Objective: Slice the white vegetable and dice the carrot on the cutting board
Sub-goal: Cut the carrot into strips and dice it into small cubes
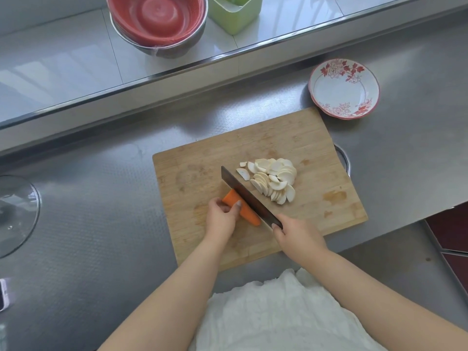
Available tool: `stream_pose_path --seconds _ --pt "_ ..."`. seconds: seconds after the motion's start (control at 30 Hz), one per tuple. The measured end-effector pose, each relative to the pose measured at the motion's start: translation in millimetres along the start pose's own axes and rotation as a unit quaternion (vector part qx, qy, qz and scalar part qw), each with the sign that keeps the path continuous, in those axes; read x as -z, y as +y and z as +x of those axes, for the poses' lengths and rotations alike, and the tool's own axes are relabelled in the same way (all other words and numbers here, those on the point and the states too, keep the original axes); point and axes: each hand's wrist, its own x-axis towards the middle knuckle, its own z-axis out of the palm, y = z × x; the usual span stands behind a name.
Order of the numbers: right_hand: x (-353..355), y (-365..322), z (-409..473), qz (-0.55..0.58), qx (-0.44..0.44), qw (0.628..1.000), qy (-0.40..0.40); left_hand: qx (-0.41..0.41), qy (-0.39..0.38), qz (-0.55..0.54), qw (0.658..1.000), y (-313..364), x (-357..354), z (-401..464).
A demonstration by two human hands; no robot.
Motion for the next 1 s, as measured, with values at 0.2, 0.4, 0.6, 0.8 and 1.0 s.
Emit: stream_pose_path --seconds 0.2,0.4,0.6,0.8,1.0 --pt "-1.1 2.2 0.8 0.071 -0.029 0.997 -0.026 -0.214 0.071 0.306 0.925 -2.1 -10.1 -27.7" --pt "1.7 6.8 1.2 0.067 -0.042 0.996 -0.040 -0.258 0.029 0.484 0.835 -11.6 -6.5 -25.6" --pt "10.8 7.5 1.9 0.072 -0.035 0.995 -0.054 -0.282 0.043 0.475 0.832 -11.8 -9.0 -23.4" --pt "16.6 7.3 4.2 0.090 -0.032 0.993 -0.069 -0.272 0.051 0.468 0.839 -20.1 -12.9 -25.8" --pt "23.9 8.4 6.6 0.092 -0.023 0.993 -0.069 -0.242 0.036 0.432 0.868 -5.1 -14.0 -27.9"
